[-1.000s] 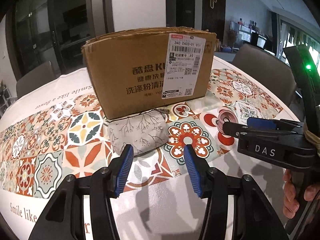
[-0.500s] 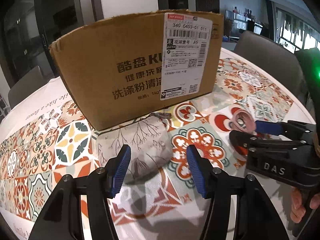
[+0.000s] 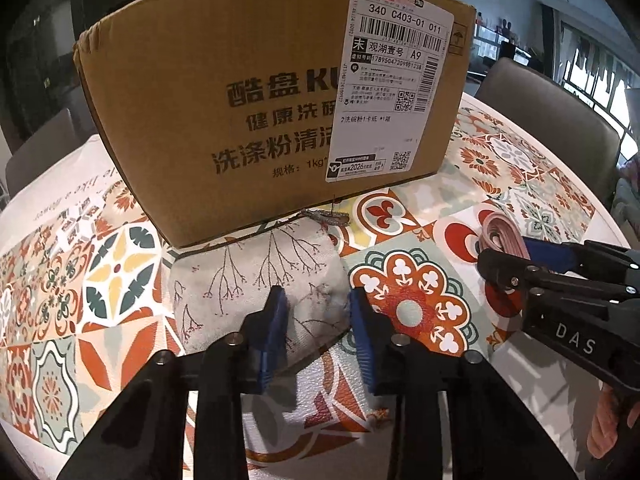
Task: Organize soft objects
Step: 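Grasp the grey floral pouch with the left tool while the right tool grasps the pink strap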
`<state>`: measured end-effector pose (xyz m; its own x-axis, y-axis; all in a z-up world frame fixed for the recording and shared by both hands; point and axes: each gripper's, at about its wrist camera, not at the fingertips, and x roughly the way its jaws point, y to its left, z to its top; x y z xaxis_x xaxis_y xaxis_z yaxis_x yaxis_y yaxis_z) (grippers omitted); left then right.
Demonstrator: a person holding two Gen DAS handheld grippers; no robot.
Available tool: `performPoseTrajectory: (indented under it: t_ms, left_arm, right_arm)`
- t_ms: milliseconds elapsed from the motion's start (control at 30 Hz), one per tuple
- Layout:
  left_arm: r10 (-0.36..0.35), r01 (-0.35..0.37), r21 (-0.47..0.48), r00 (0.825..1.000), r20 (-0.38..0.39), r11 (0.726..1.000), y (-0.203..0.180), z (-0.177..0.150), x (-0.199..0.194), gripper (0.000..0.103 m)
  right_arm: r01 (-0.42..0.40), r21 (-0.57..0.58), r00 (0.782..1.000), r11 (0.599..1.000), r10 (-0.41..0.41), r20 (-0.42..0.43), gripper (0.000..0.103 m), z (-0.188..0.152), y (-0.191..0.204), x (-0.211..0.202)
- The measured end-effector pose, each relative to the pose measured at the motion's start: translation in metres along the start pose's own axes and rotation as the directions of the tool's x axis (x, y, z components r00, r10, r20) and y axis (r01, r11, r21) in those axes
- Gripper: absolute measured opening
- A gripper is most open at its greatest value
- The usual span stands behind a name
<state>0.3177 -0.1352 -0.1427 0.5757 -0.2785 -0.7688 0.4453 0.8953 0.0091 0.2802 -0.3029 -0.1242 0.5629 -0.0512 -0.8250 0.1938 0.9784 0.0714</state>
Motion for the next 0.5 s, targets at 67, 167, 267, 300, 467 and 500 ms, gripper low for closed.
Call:
performPoseTrajectory:
  t_ms: [67, 167, 267, 300, 467, 500]
  left_arm:
    - [-0.009, 0.009, -0.012, 1.0, 0.002, 1.0, 0.001, 0.0, 0.0, 0.026]
    - [-0.006, 0.006, -0.011, 1.0, 0.006, 1.0, -0.002, 0.0, -0.003, 0.022]
    - [-0.016, 0.016, -0.017, 1.0, 0.012, 1.0, -0.002, 0.0, -0.009, 0.02]
    - [-0.018, 0.018, -0.018, 1.0, 0.014, 1.0, -0.002, 0.0, -0.011, 0.019]
    - [-0.045, 0.047, -0.045, 0.998, 0.041, 0.998, -0.001, -0.001, -0.031, 0.019]
    - [-0.048, 0.05, -0.051, 0.998, 0.044, 0.997, 0.0, -0.001, -0.033, 0.019]
  right_arm:
    - [-0.006, -0.002, 1.0, 1.0, 0.006, -0.002, 0.033, 0.0, 0.0, 0.0]
    - [-0.026, 0.012, 1.0, 1.0, 0.026, -0.006, 0.022, 0.001, -0.002, 0.001]
    - [-0.046, 0.027, 0.999, 0.999, 0.047, -0.013, 0.016, 0.0, -0.004, -0.001]
    - [-0.052, 0.032, 0.999, 0.998, 0.053, -0.013, 0.016, 0.0, -0.005, -0.001]
    - [-0.08, 0.049, 0.997, 0.996, 0.081, -0.002, 0.014, 0.0, -0.006, -0.008]
    - [-0.087, 0.049, 0.996, 0.995, 0.087, 0.005, 0.014, -0.001, -0.005, -0.011]
